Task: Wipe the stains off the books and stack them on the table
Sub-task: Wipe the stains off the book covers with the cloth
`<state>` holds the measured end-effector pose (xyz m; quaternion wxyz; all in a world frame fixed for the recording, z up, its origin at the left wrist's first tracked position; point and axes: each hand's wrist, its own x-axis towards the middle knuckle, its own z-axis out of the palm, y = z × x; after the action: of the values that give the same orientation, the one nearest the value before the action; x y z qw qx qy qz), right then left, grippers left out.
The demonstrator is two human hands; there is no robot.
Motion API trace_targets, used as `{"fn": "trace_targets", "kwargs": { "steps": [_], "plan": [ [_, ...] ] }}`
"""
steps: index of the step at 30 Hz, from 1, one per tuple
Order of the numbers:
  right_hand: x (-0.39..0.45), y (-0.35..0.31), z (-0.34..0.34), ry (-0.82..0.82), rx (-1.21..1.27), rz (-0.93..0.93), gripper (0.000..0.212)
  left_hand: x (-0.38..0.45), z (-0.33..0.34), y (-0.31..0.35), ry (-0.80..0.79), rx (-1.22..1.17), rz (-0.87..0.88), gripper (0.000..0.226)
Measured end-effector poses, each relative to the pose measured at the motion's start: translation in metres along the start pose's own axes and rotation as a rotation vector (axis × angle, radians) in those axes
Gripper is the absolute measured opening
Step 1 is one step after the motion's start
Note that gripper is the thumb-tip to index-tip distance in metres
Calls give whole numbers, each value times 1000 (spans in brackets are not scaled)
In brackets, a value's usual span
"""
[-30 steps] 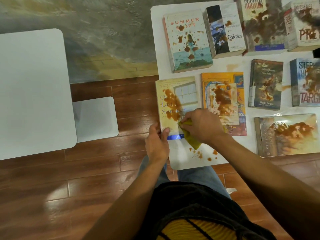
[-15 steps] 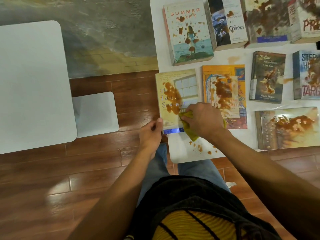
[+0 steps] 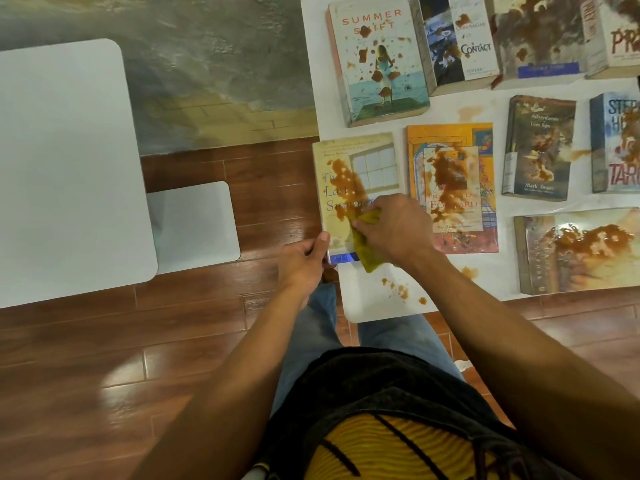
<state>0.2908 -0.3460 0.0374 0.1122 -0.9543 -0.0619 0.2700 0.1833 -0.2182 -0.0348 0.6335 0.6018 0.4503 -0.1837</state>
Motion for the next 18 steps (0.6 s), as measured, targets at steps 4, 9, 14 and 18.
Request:
{"fn": "trace_targets", "kwargs": {
  "steps": [4, 9, 14, 18],
  "plan": [
    [-1, 10, -7, -62, -72, -12, 31, 0, -1, 0, 0, 67, 30, 30],
    [13, 15, -18, 57, -25, 49, 34, 2, -2, 3, -4, 119, 67, 30],
    [5, 21, -15, -76, -161, -152, 31, 6, -2, 4, -21, 157, 88, 30],
    [23, 26, -31, 19, -134, -66, 34, 5, -3, 2, -40, 190, 99, 28]
  ]
}}
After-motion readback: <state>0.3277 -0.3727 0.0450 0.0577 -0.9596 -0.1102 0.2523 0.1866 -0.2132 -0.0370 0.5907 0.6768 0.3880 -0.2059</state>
